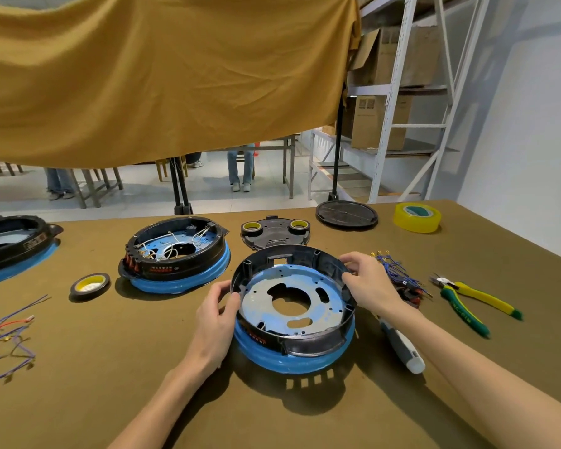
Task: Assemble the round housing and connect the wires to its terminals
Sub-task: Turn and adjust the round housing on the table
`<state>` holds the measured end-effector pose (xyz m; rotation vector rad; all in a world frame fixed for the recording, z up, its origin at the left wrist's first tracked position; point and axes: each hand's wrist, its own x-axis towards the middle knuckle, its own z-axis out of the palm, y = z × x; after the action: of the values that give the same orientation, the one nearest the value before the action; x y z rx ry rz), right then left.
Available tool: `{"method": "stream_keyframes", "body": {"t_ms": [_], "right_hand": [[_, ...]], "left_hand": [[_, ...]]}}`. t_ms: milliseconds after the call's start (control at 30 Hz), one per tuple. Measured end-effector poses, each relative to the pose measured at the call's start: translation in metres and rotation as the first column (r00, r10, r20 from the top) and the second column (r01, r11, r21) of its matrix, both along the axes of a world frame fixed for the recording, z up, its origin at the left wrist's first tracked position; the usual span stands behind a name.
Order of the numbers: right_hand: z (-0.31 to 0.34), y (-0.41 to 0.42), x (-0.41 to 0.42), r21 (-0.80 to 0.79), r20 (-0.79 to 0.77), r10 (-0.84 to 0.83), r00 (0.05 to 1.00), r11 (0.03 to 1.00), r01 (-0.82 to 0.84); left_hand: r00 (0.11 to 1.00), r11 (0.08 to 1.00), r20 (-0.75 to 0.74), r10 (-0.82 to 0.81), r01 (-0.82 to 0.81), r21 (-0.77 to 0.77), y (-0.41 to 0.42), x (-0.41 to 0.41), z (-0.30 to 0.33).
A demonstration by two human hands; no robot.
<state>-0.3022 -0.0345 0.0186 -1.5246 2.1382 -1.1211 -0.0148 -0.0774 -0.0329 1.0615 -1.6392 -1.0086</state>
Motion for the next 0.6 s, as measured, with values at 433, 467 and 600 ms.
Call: {"method": "stream_keyframes", "body": {"t_ms": [433, 467, 600], "right_hand": [[0.010, -0.009, 0.004, 0.047, 0.353, -0.080, 0.932, 0.997, 0.067], [0.011, -0.011, 0.004, 0.085, 0.373, -0.090, 0.923, 0.994, 0.063], [0.015, -0.018, 0.001, 0.202, 0.465, -0.149, 0.873, 0.978, 0.059]], "left_hand": [[0.887, 0.918, -0.445, -0.124, 0.273, 0.288, -0.009, -0.002, 0.052], [0.868, 0.897, -0.482, -0.120, 0.302, 0.322, -0.009, -0.001, 0.056], [0.823, 0.850, -0.542, -0.171, 0.401, 0.341, -0.011, 0.004, 0.064]]}}
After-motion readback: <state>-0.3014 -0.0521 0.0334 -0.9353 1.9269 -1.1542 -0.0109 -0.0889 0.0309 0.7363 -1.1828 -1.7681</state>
